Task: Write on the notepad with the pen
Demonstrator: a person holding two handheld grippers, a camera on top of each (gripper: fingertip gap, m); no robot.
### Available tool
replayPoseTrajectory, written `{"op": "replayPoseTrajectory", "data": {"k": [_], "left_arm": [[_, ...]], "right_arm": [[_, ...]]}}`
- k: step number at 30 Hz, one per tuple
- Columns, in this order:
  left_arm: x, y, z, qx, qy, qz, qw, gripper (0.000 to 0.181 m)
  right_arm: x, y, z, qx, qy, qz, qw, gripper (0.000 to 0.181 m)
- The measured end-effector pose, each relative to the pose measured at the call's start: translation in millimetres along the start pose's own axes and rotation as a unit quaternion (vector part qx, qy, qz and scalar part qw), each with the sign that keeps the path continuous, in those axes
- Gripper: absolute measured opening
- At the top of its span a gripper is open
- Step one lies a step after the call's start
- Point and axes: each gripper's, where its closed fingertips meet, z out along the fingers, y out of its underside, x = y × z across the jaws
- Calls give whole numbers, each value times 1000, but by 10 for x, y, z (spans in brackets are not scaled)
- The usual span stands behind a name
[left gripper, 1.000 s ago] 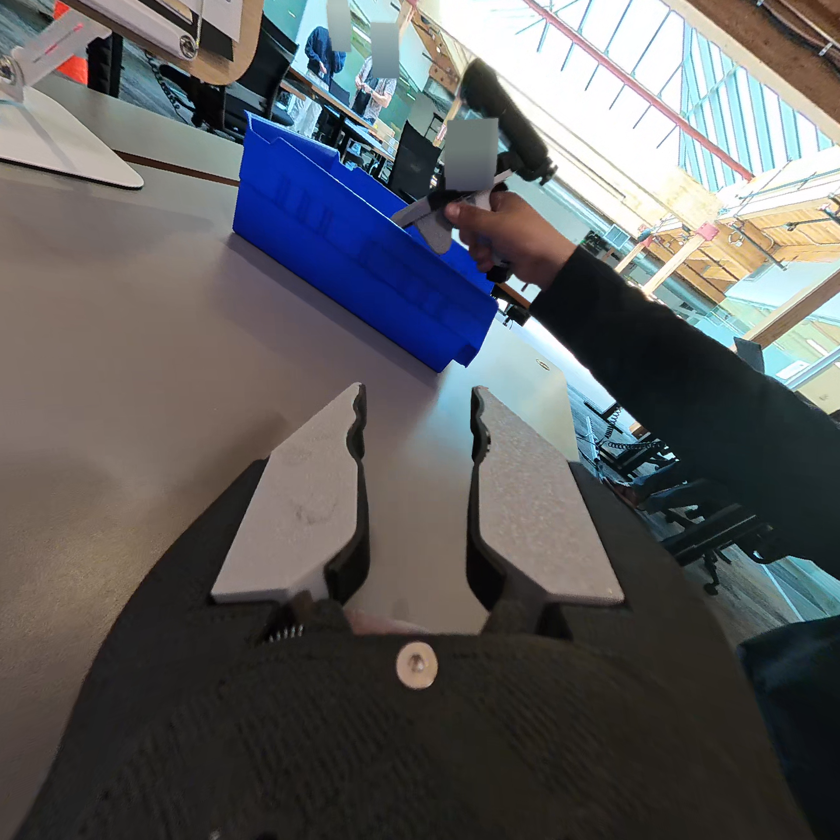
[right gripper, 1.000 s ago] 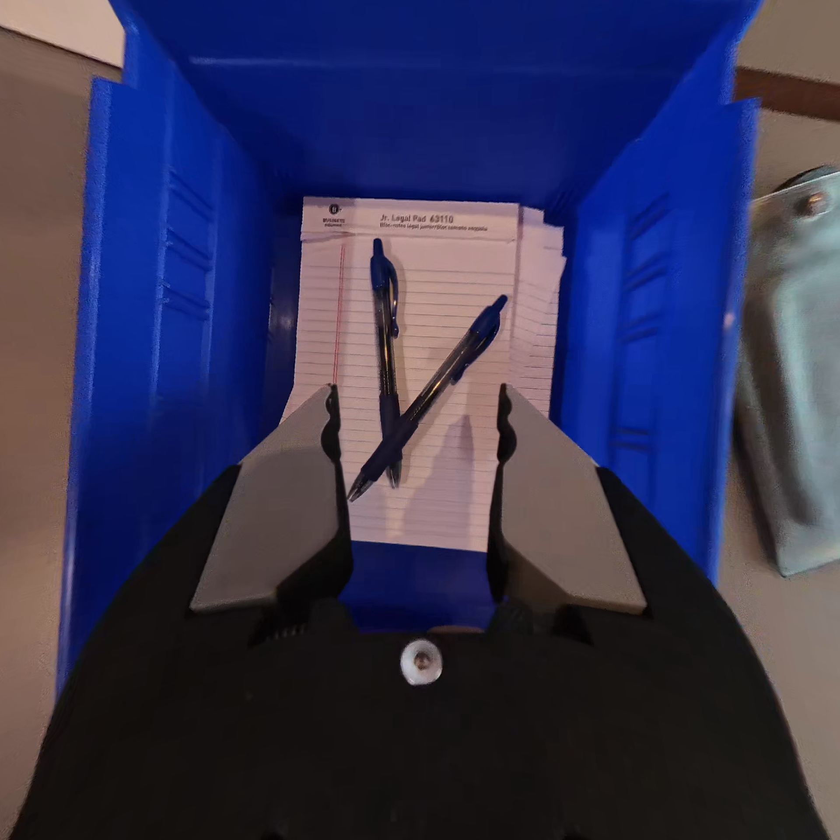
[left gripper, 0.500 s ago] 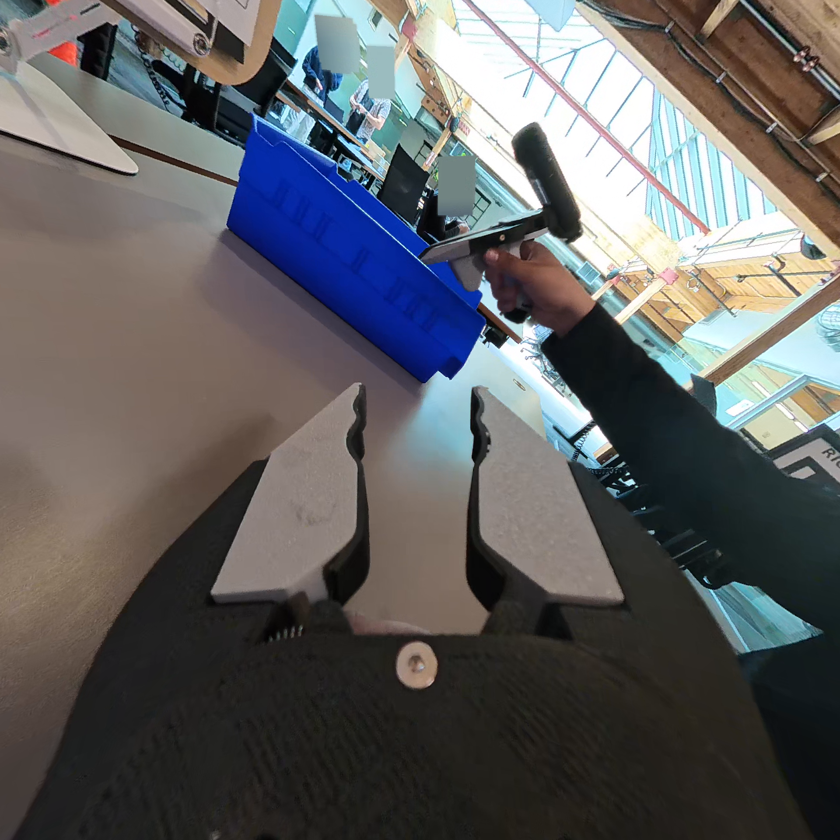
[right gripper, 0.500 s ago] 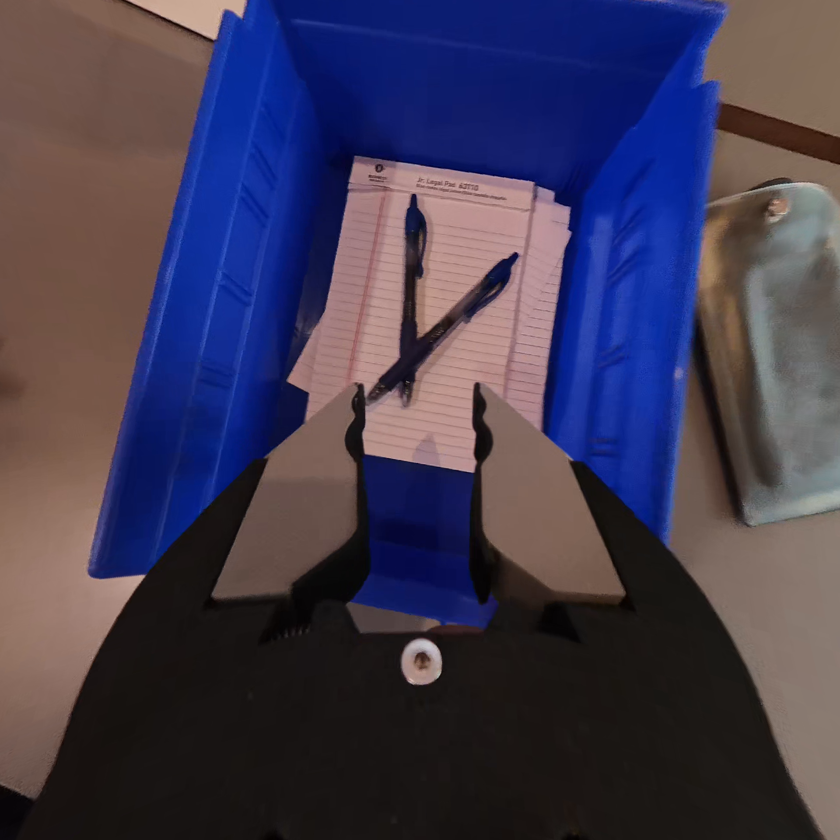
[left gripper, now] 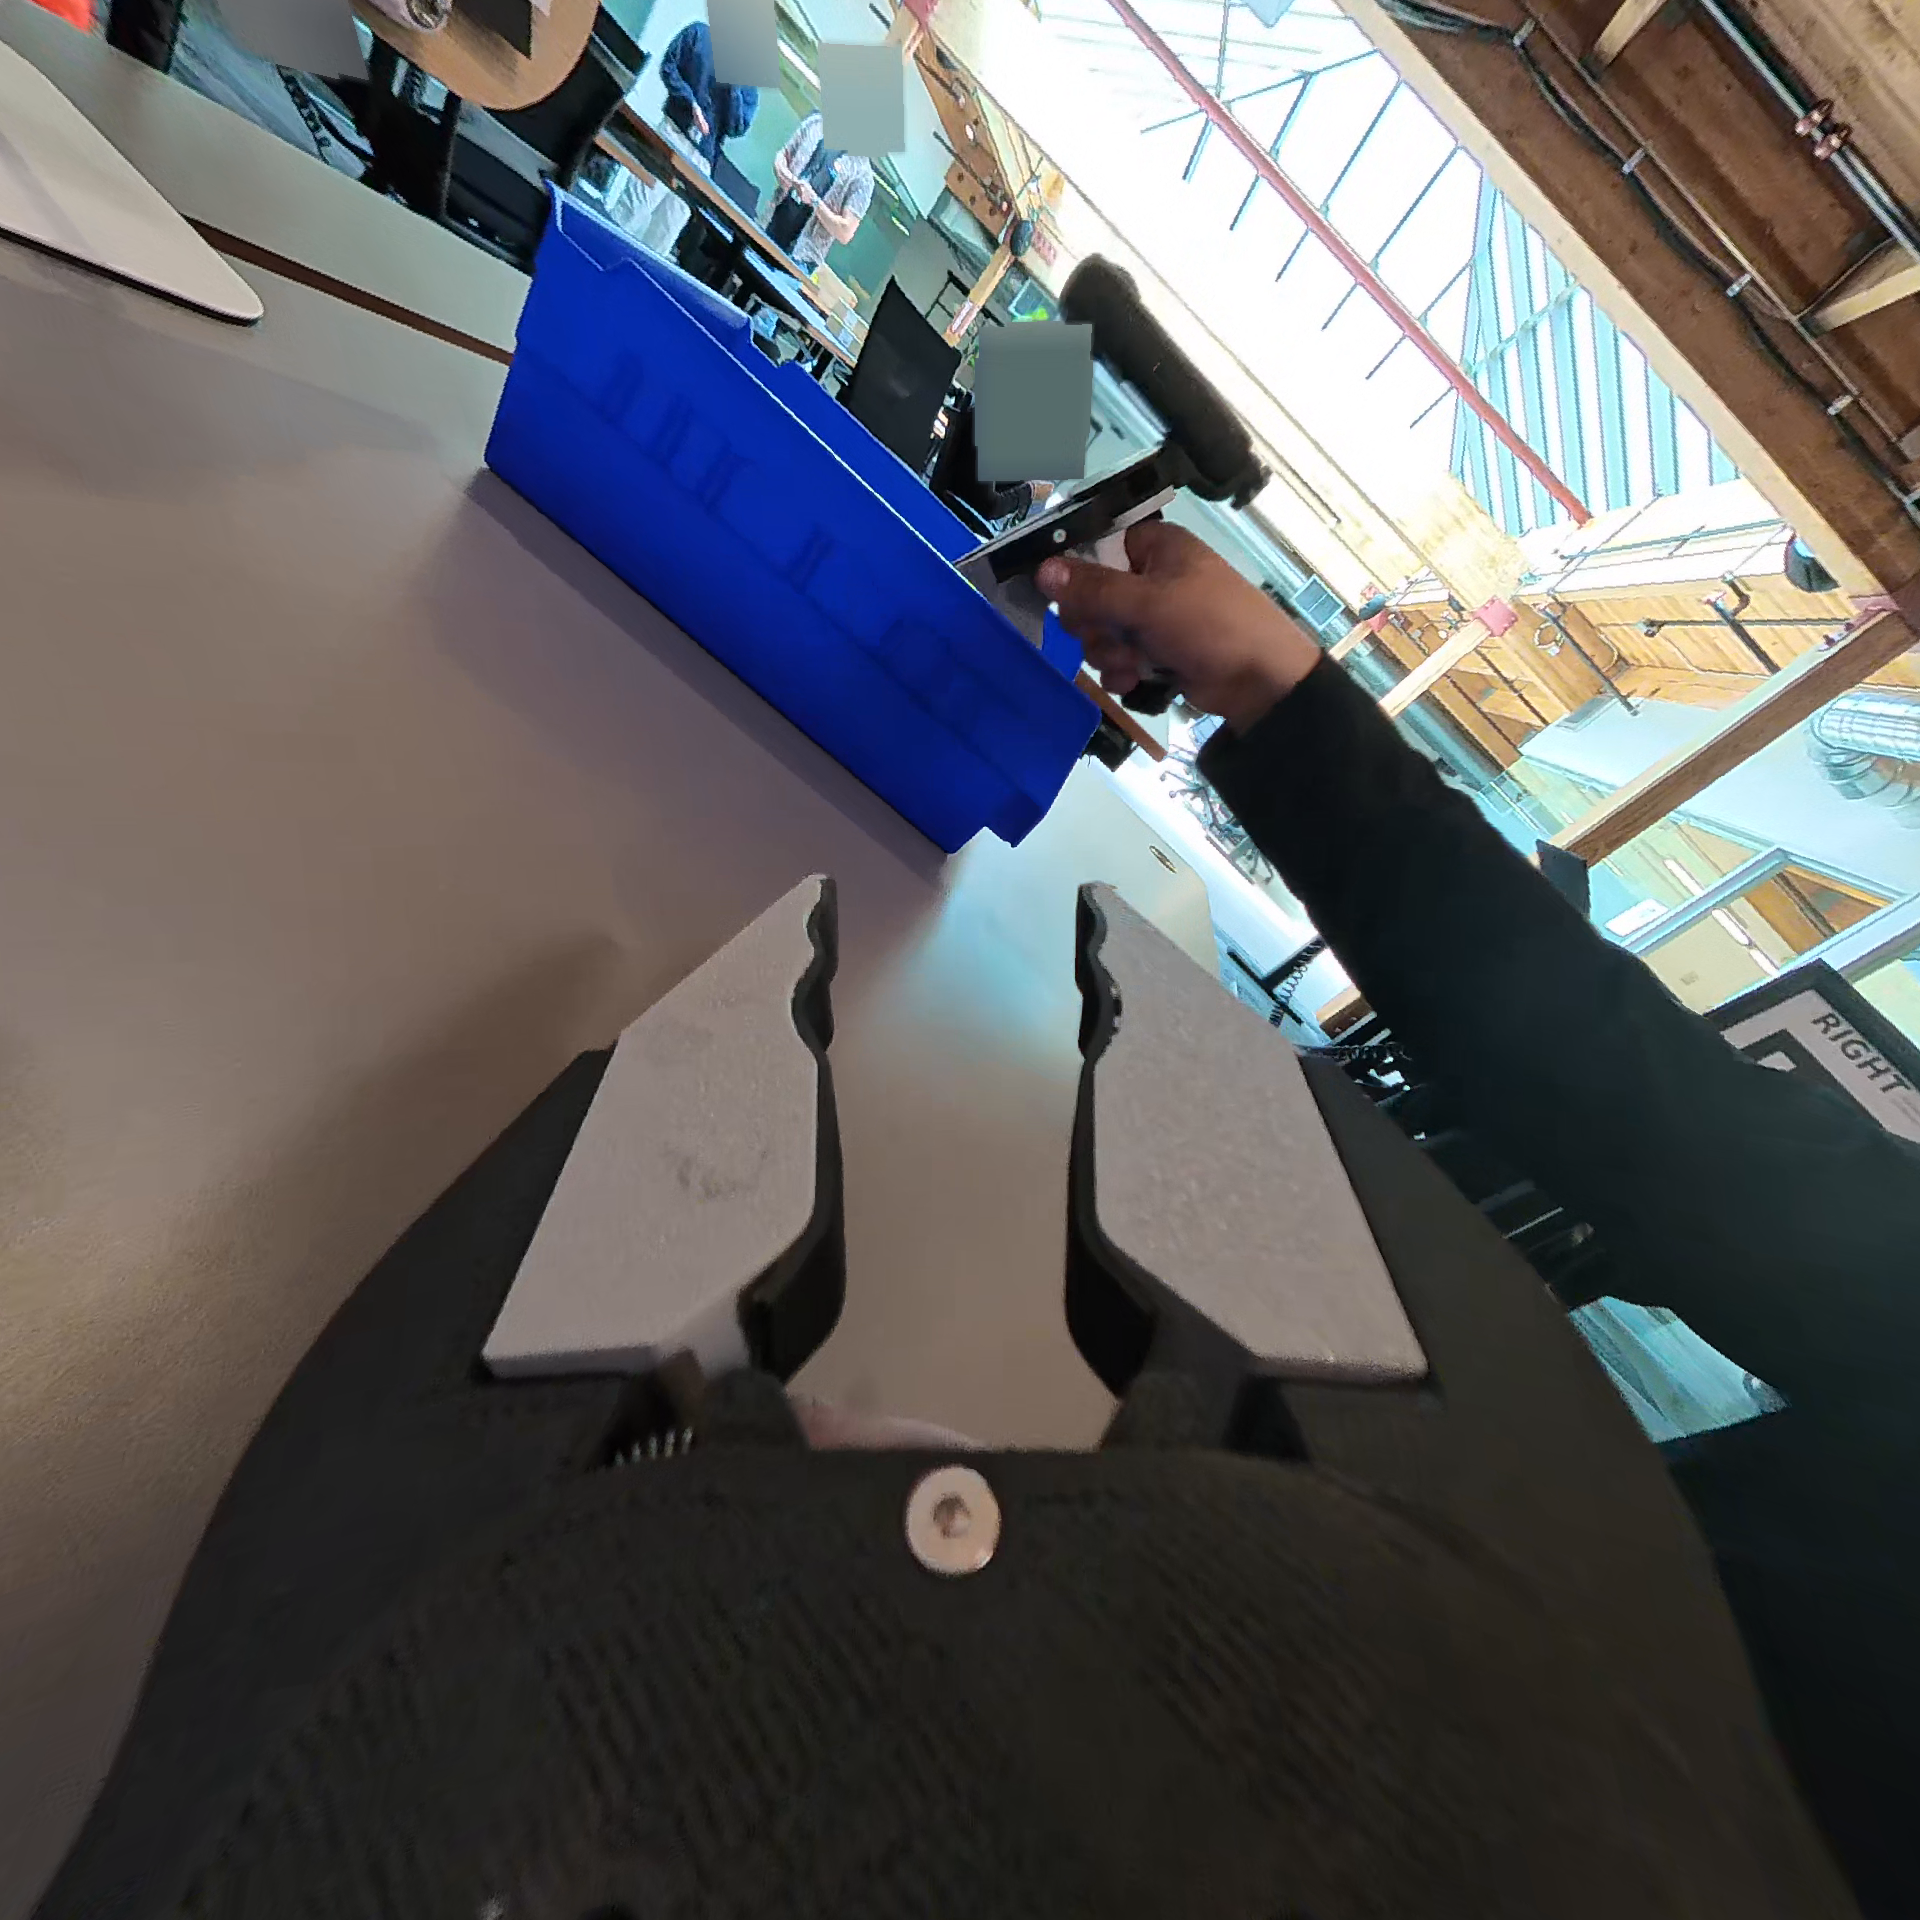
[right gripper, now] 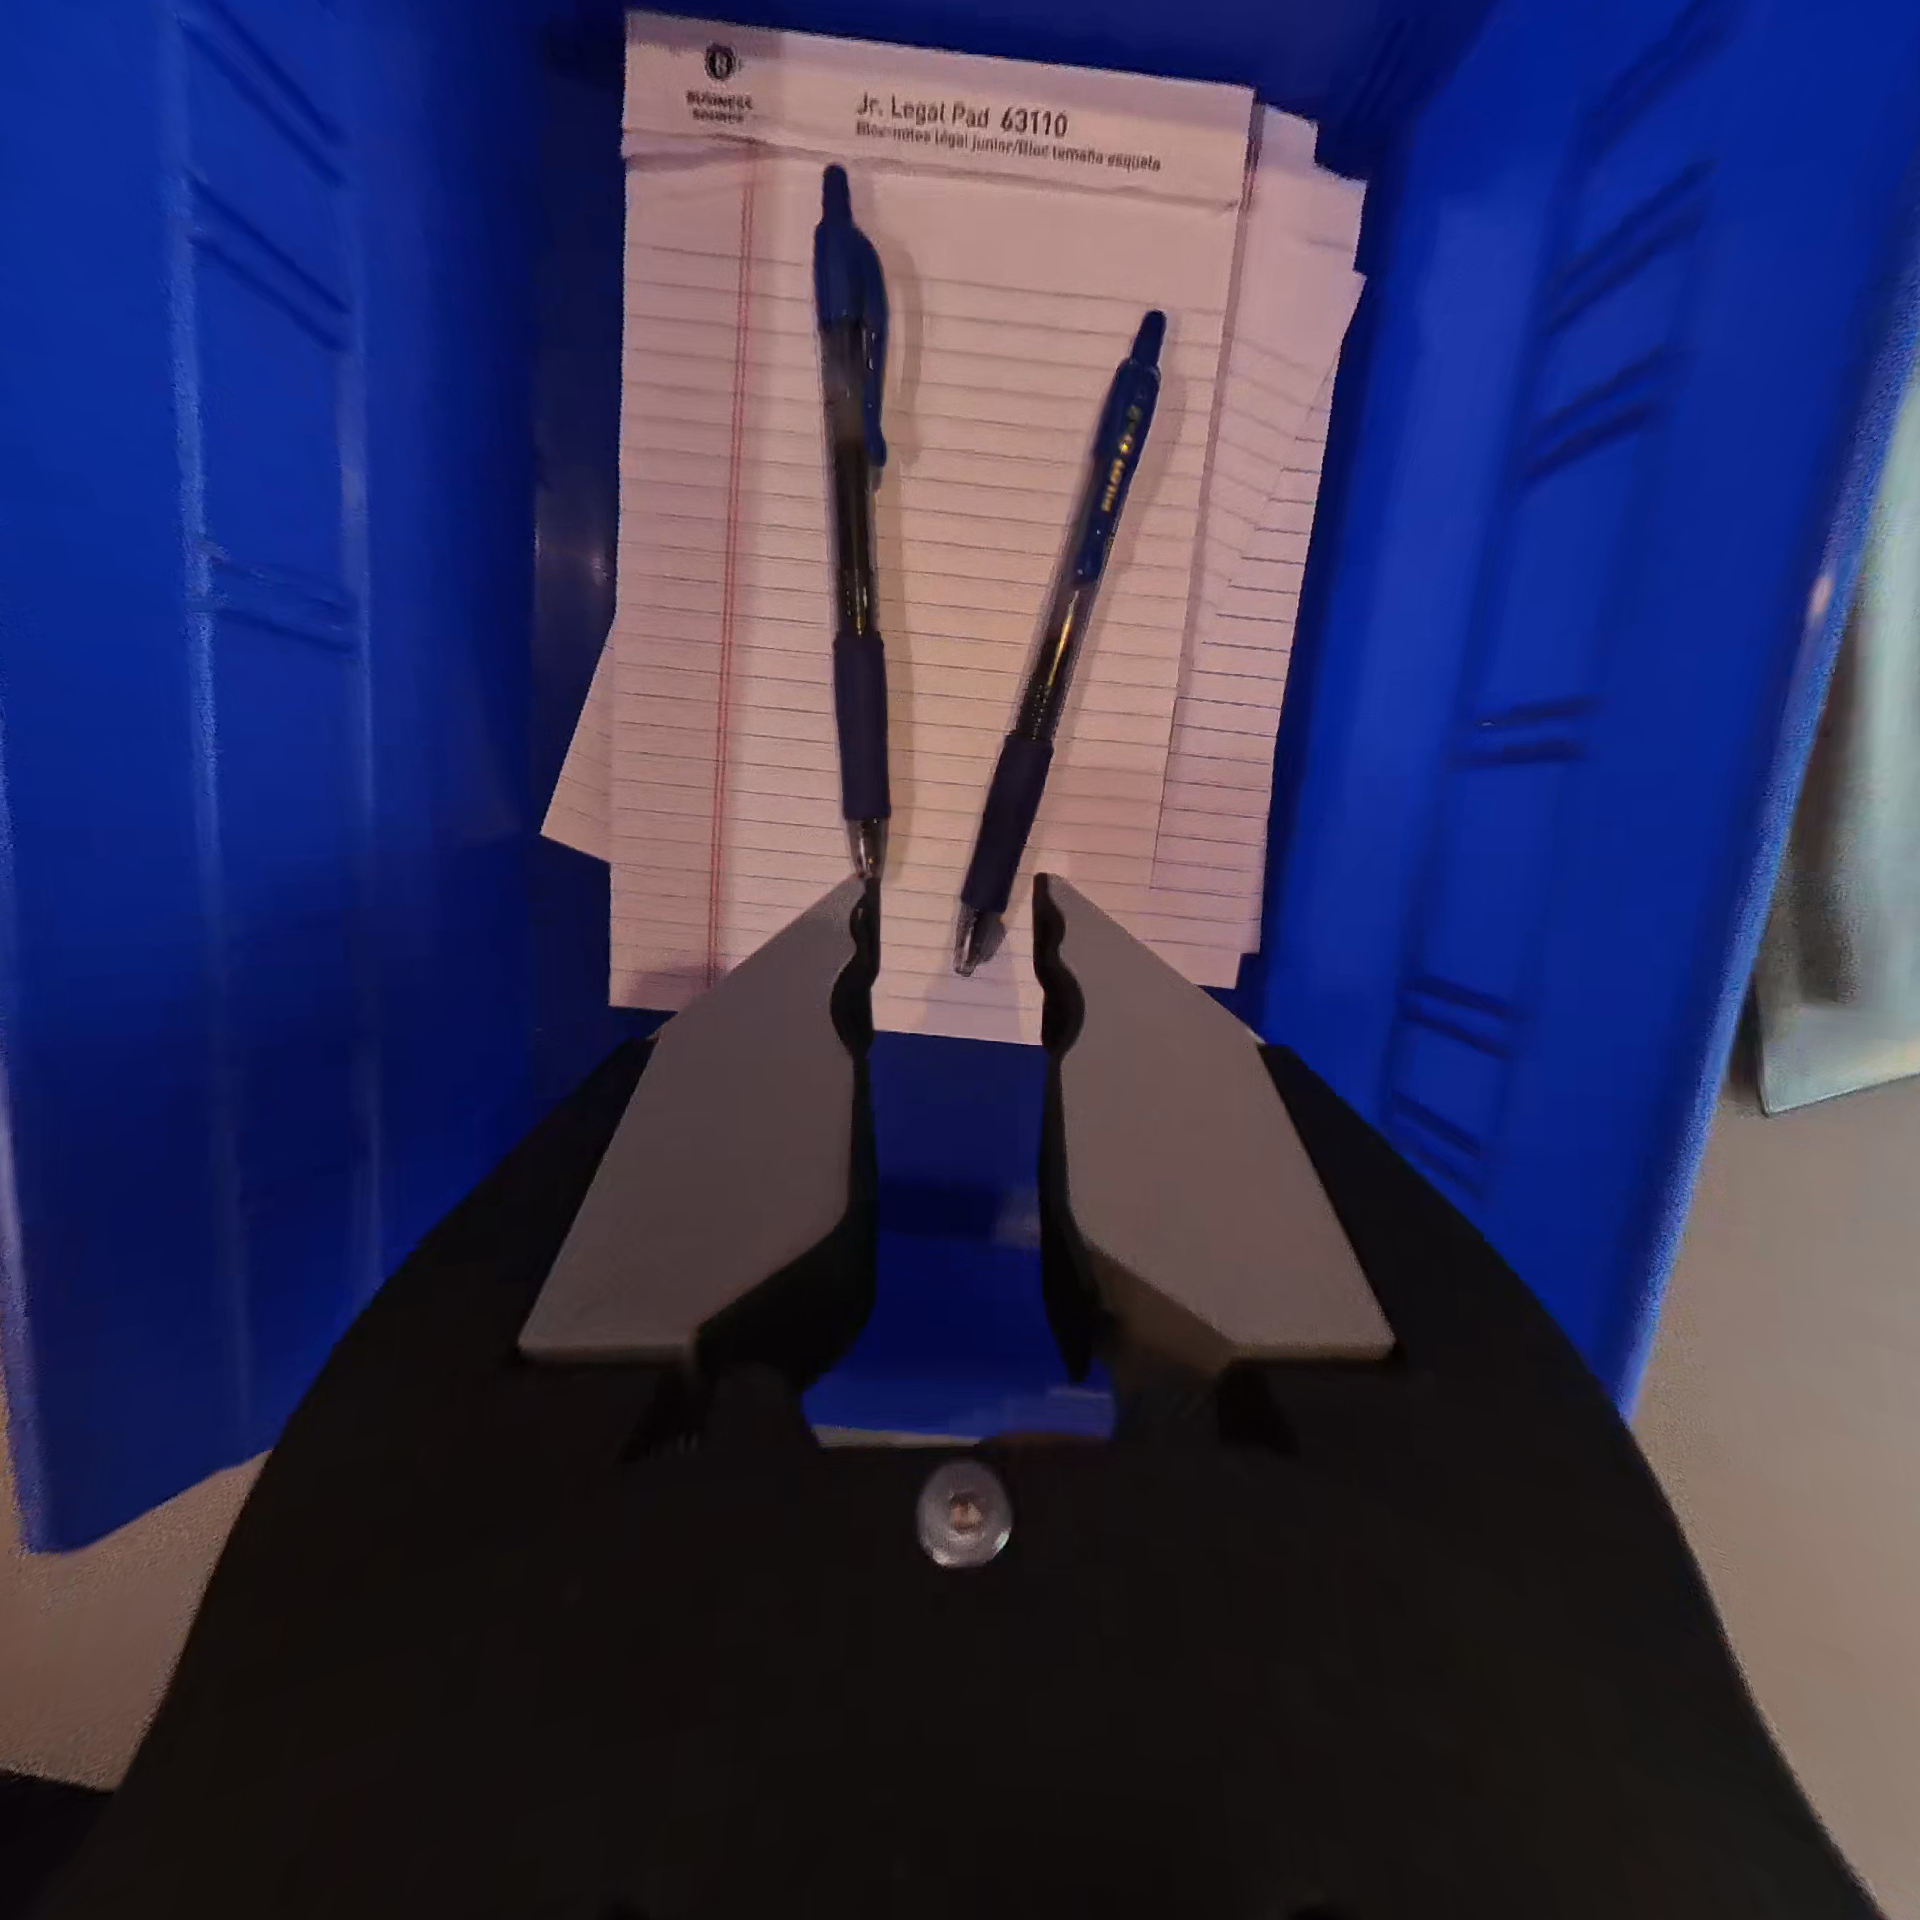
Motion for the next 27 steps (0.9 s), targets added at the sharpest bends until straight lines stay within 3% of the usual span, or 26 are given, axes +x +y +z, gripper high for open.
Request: {"op": "replayPoseTrajectory", "data": {"k": [5, 11, 14, 17, 20, 21, 22, 23, 27], "left_arm": [[13, -15, -22, 9, -1, 5, 1000, 44], [30, -5, -33, 12, 0, 4, 1000, 44], [28, 3, -27, 9, -2, 5, 1000, 44], [22, 7, -25, 8, -4, 4, 1000, 44], [28, 8, -29, 10, -4, 4, 1000, 44], [34, 9, -32, 11, -3, 3, 1000, 44], [39, 10, -38, 14, -2, 1, 1000, 44], [45, 9, -46, 17, -3, -1, 1000, 44], [281, 126, -78, 20, 16, 0, 1000, 44]], "right_arm": [[-64, -121, -302, 66, -49, 12, 997, 38], [510, -186, -804, 177, 34, 49, 982, 55], [853, -19, -887, 170, 90, 64, 979, 64], [927, 258, -716, 101, 96, 43, 989, 68], [905, 514, -450, 23, 90, 19, 995, 66], [912, 576, -364, 5, 94, 9, 996, 57], [918, 628, -288, -9, 97, -1, 995, 32], [917, 637, -246, -10, 101, -11, 995, 23], [842, 633, -243, 2, 83, -13, 996, 18]]}}
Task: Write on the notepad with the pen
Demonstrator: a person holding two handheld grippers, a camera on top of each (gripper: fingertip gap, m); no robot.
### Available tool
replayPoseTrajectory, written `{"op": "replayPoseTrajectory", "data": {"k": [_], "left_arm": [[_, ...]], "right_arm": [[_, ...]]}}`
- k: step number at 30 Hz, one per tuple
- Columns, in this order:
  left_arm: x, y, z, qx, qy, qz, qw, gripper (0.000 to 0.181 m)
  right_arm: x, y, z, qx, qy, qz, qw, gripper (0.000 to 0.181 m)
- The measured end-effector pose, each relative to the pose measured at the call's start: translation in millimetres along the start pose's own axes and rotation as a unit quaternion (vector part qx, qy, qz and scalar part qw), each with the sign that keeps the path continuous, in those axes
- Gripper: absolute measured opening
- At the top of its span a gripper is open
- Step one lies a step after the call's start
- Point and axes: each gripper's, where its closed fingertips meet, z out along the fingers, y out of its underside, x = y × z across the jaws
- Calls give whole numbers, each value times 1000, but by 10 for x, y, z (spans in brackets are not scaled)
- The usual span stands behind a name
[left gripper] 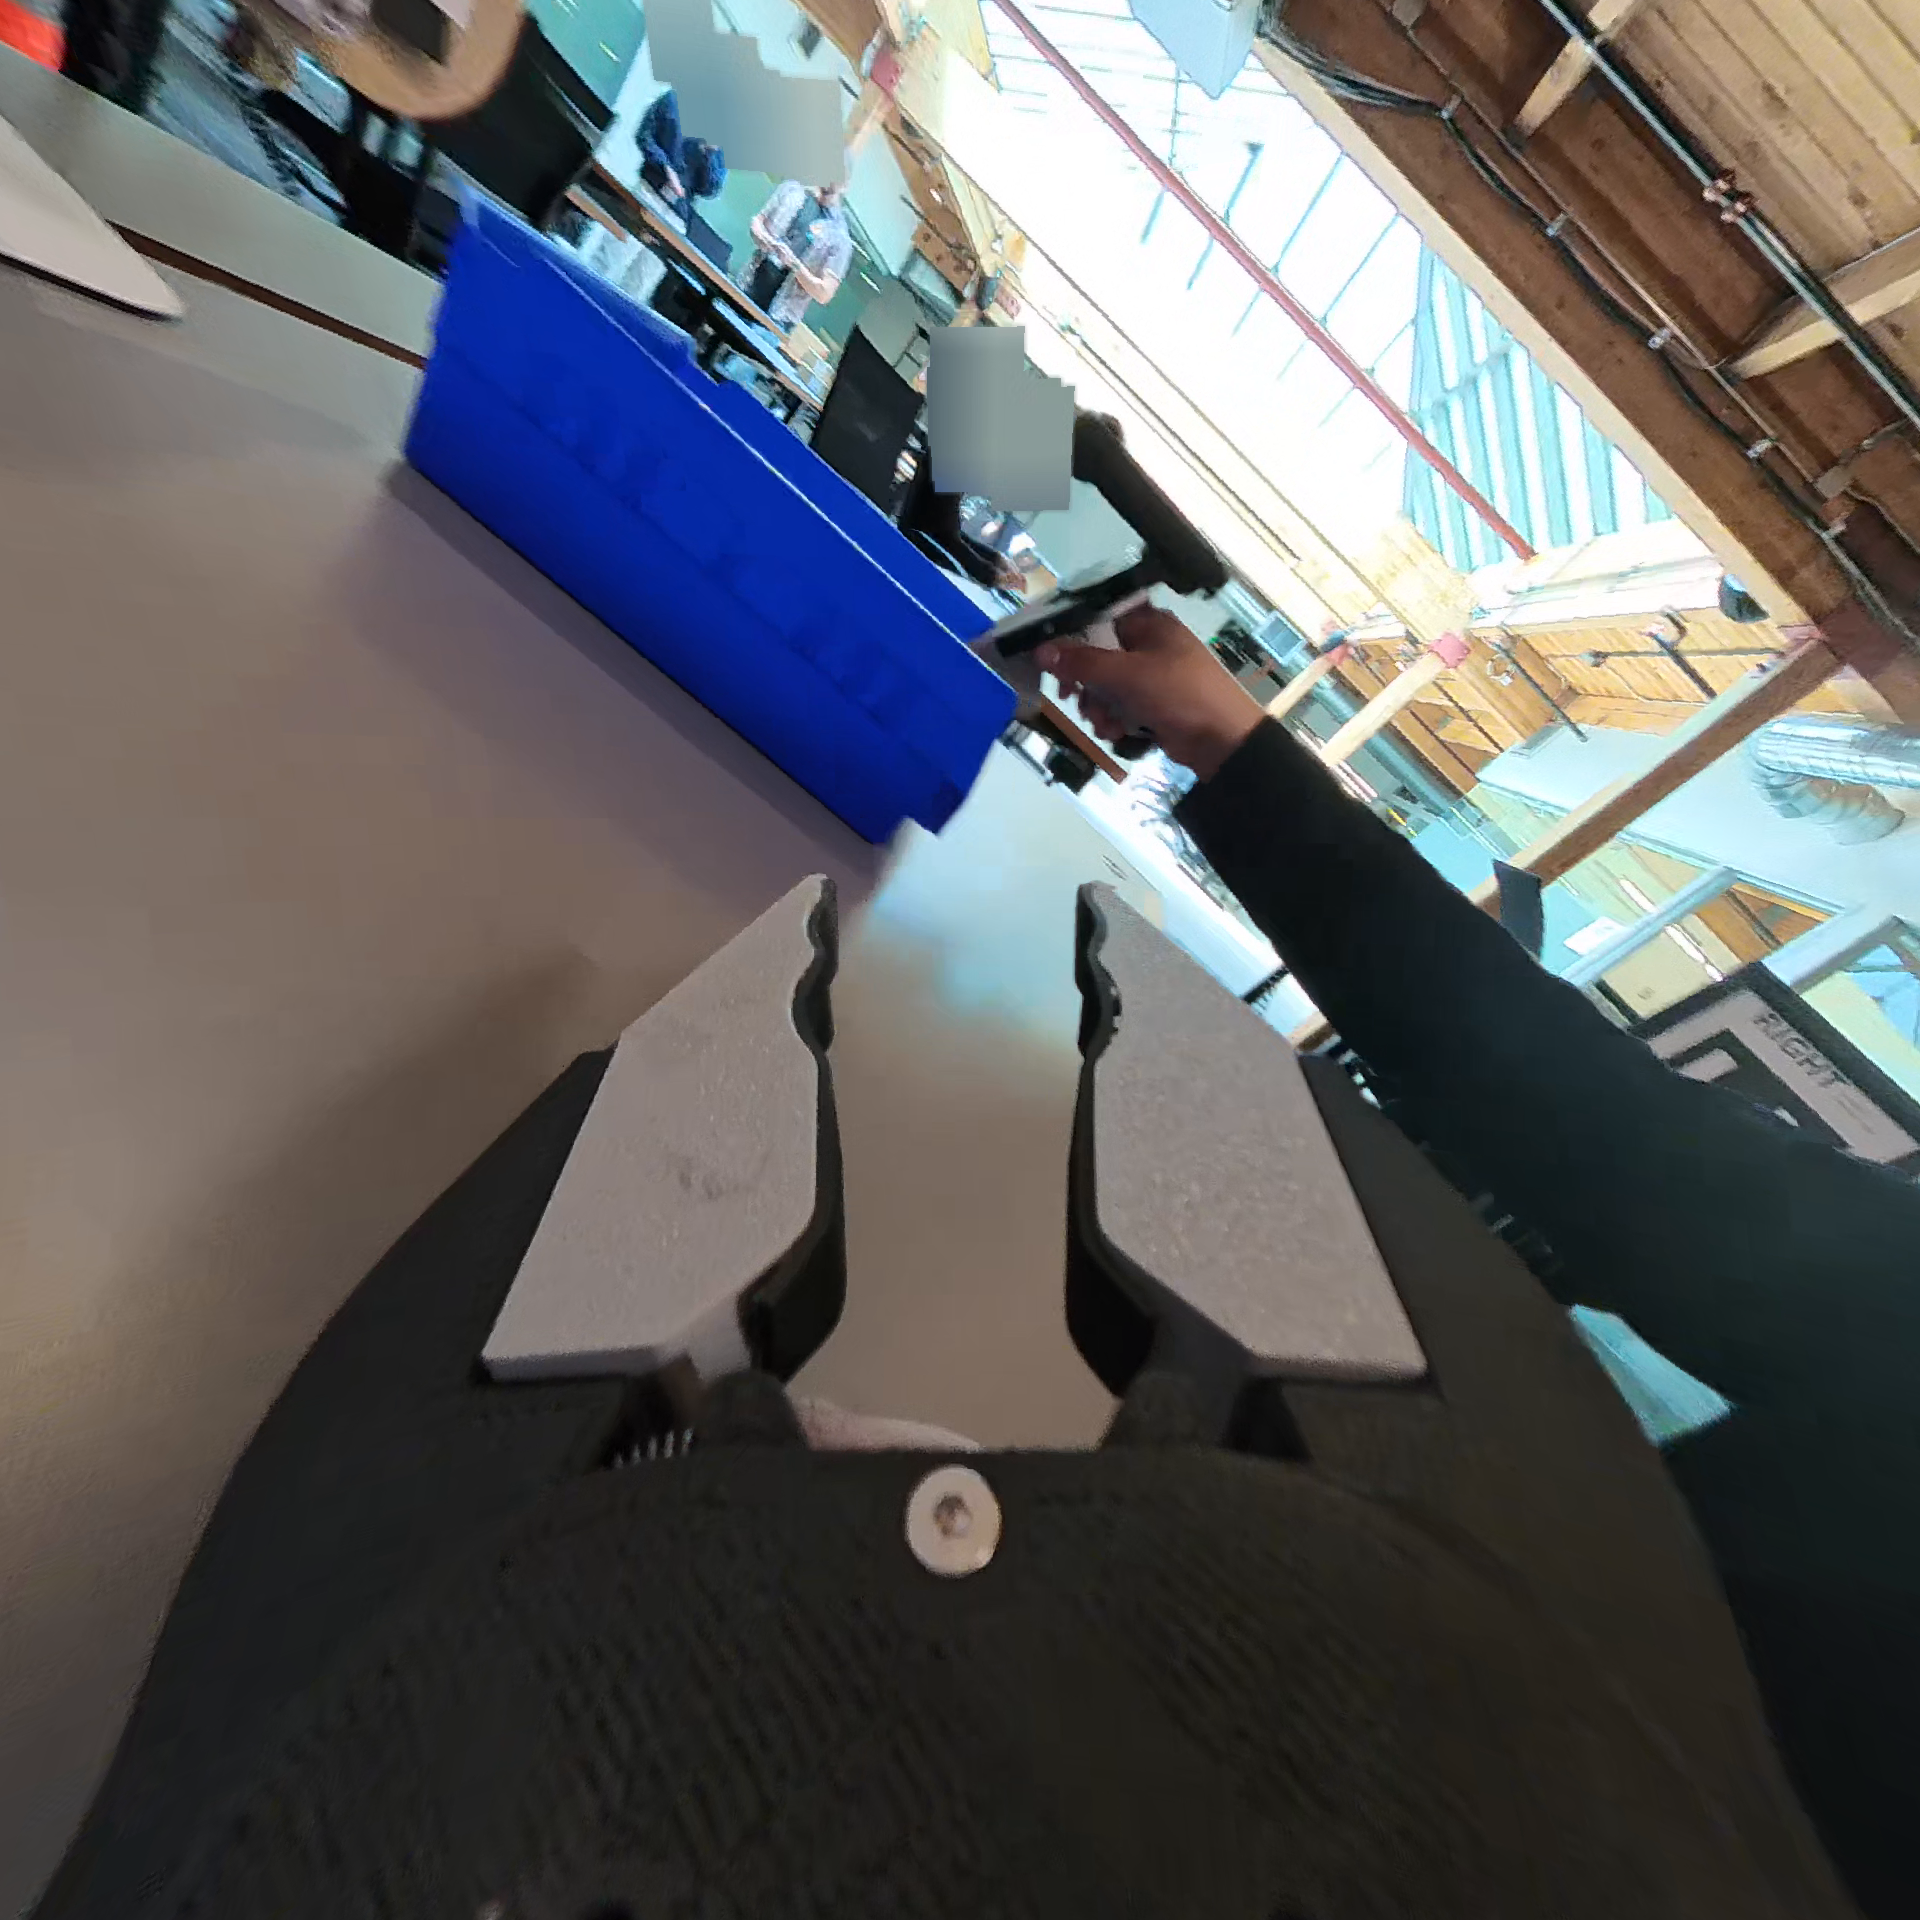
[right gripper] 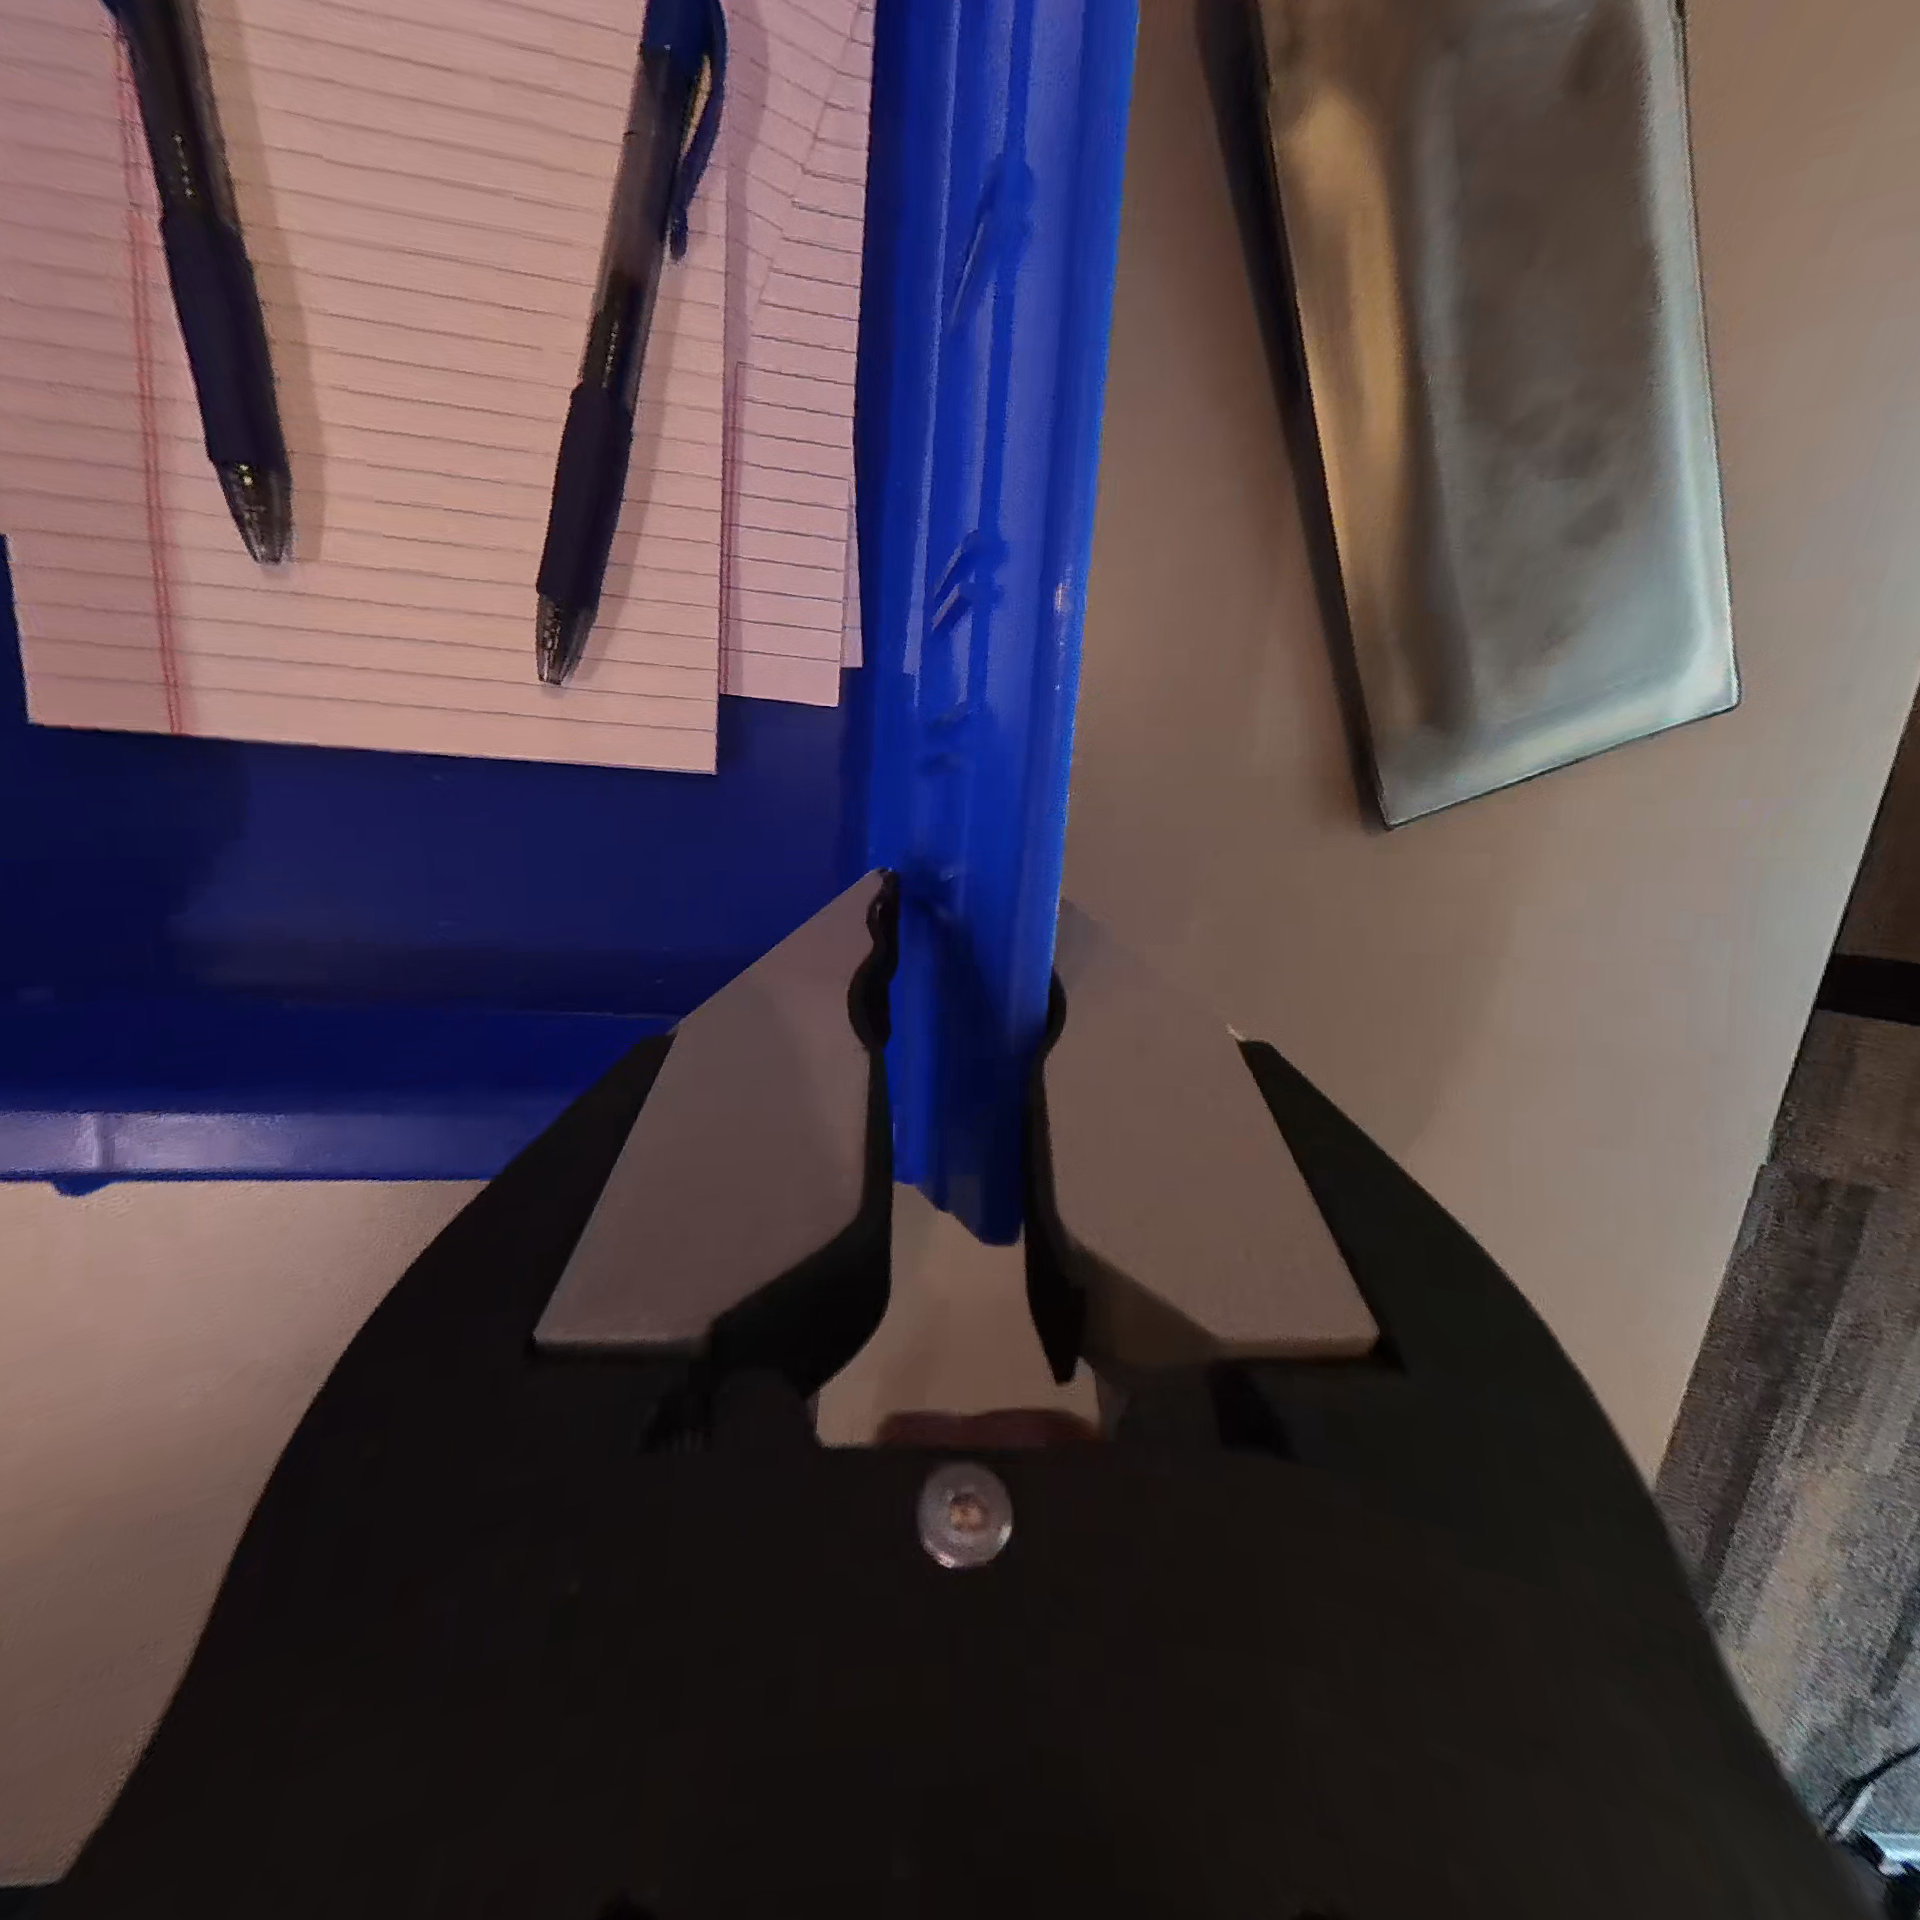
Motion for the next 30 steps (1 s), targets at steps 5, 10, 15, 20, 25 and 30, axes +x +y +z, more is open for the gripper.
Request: {"op": "replayPoseTrajectory", "data": {"k": [5, 10, 15, 20, 25, 30], "left_arm": [[305, 137, -223, -36, -95, 126, 987, 50], [339, -728, -862, 4, -249, 180, 952, 52], [-140, -1262, -1484, -33, -394, 174, 902, 60], [-529, -1342, -1600, -64, -428, 133, 892, 56], [-1021, -1175, -1563, -139, -487, 110, 855, 55], [-1520, -649, -1578, -277, -527, 75, 800, 34]], "right_arm": [[-36, 9, -9, 12, -12, 5, 1000, 14], [-41, 14, -7, 10, -6, 1, 1000, 15], [-59, 13, -10, 18, -15, 5, 1000, 13], [-63, 15, -11, 21, -10, -2, 1000, 14], [-67, 16, -9, 21, -13, -4, 1000, 14], [-64, 13, -9, 24, -10, -12, 1000, 14]]}}
